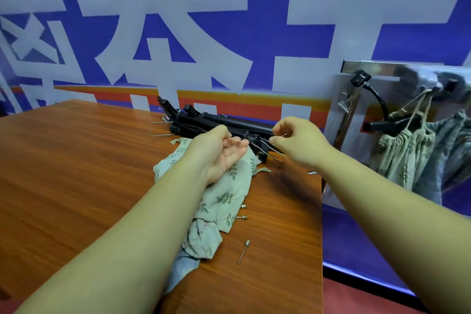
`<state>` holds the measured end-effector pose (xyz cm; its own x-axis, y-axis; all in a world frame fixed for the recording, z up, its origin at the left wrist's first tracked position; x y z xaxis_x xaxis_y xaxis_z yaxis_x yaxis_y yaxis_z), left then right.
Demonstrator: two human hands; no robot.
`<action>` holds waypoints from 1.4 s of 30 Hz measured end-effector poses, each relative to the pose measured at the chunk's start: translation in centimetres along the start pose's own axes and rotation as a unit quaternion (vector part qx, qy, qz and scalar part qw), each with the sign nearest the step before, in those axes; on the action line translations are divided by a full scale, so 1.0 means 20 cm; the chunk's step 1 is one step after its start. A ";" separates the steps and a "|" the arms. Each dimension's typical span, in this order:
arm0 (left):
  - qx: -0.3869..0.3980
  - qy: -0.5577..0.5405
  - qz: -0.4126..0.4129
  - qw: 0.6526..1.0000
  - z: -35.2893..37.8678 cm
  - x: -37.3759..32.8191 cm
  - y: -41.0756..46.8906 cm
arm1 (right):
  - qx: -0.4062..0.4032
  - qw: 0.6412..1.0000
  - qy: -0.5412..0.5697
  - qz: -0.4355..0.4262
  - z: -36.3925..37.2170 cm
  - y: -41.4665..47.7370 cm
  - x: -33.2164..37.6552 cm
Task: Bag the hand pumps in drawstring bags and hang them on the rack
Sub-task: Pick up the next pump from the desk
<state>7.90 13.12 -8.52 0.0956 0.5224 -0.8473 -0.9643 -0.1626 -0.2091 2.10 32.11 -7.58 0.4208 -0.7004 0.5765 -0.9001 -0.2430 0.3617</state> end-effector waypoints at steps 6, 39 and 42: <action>-0.021 -0.140 -0.032 0.989 -0.09 0.01 0.14 | 0.050 0.995 -0.085 -0.029 0.13 0.30 0.03; 0.123 0.029 0.050 0.991 0.06 -0.11 -0.04 | -0.039 0.987 0.104 -0.113 -0.30 -0.21 0.18; 0.128 0.031 0.053 0.990 0.18 -0.13 -0.18 | -0.016 0.984 0.153 -0.088 -0.39 -0.40 0.14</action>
<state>10.15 15.41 -3.84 -0.0022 0.4601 -0.8879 -0.9999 0.0077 0.0065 11.43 37.29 -3.11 0.5889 -0.4135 0.6944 -0.8080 -0.3186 0.4956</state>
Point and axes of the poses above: each hand's wrist, its own y-axis towards the middle knuckle, its own z-axis out of the palm, x = y × z, the point moved 2 cm from there along y, towards the middle knuckle, and after that the axes turned 1 degree about x, right-handed, at the moved point
